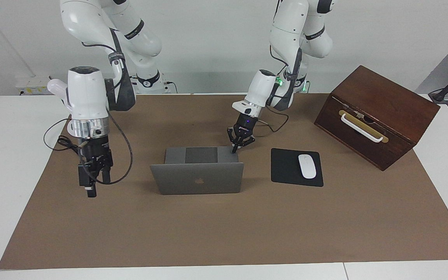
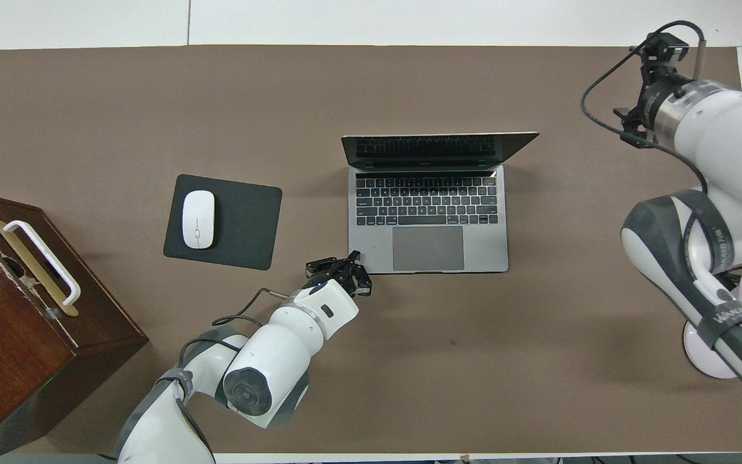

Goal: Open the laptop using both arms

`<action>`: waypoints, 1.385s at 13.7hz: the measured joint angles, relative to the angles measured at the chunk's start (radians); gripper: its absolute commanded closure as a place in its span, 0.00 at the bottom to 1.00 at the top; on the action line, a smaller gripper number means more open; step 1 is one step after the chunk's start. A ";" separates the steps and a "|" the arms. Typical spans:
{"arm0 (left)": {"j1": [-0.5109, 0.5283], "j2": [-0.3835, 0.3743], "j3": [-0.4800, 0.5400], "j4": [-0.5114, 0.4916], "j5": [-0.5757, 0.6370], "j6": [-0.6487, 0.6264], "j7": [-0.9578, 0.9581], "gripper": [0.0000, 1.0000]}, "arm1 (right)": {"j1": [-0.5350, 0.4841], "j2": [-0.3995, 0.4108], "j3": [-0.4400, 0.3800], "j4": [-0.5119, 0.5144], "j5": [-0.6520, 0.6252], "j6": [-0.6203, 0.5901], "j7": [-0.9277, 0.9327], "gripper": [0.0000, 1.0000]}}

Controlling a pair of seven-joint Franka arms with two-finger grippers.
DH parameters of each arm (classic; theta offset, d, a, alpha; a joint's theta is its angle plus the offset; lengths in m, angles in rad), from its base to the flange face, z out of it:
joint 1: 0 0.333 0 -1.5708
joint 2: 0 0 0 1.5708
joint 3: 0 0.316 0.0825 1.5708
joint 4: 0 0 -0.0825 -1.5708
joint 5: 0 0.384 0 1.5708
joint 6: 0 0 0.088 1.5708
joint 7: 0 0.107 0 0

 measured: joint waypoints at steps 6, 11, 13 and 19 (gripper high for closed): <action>0.016 -0.069 0.012 0.036 -0.003 -0.178 -0.034 1.00 | -0.100 -0.003 -0.007 0.137 -0.002 -0.146 -0.528 0.00; 0.065 -0.250 0.021 0.097 -0.005 -0.581 -0.035 1.00 | -0.104 -0.020 -0.087 0.207 -0.005 -0.177 -1.001 0.00; 0.095 -0.299 0.022 0.134 -0.005 -0.744 -0.035 1.00 | -0.110 -0.030 -0.108 0.227 0.006 -0.231 -1.172 0.00; 0.228 -0.434 0.025 0.198 -0.005 -1.041 -0.017 0.00 | -0.141 -0.051 -0.186 0.424 0.120 -0.585 -1.777 0.00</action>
